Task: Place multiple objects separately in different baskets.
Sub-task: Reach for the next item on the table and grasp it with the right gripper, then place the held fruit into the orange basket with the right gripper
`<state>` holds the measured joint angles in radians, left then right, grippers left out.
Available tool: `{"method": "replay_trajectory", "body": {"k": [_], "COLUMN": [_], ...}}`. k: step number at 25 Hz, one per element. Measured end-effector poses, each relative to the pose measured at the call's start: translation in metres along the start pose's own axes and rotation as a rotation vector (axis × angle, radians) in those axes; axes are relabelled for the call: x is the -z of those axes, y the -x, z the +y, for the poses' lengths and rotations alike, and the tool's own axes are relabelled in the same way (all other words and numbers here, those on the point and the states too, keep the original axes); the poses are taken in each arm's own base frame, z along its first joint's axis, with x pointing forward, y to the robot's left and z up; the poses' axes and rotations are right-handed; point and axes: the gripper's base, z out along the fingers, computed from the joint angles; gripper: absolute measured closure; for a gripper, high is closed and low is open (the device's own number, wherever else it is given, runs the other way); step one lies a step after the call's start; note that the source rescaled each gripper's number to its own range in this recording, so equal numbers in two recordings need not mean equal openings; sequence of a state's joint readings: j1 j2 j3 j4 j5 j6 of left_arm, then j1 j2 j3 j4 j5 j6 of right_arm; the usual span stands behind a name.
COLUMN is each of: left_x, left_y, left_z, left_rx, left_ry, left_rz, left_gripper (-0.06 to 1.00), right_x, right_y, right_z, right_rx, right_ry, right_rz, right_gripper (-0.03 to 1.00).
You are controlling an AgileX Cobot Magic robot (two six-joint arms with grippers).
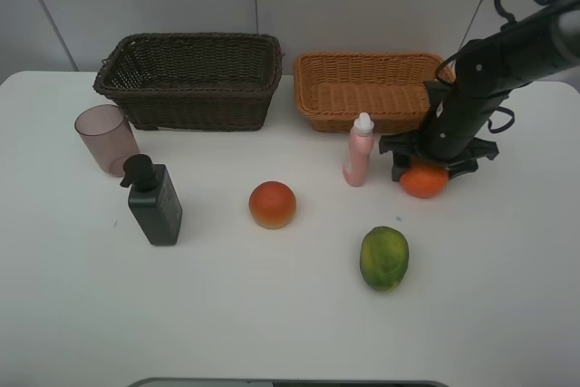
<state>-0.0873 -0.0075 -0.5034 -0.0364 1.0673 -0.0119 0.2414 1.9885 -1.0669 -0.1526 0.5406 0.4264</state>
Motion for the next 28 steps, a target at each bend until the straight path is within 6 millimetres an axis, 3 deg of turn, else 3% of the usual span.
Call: {"method": "replay_trajectory", "body": {"k": [19,28], "left_x": [0.0,0.0], "left_y": [0.0,0.0], "left_z": [0.0,0.0], "left_rx": [0.0,0.0], "left_ry": [0.0,0.0], "left_rz": [0.0,0.0], "left_gripper": [-0.02,-0.02], "right_x": [0.002,0.055], "right_y": [0.002,0.026], "right_z": [0.0,0.0], "right_rx": [0.003,0.123], "right_ry": [-0.005,-0.092], "right_rz": [0.002,0.105], "right_gripper": [0.38,0.38]}}
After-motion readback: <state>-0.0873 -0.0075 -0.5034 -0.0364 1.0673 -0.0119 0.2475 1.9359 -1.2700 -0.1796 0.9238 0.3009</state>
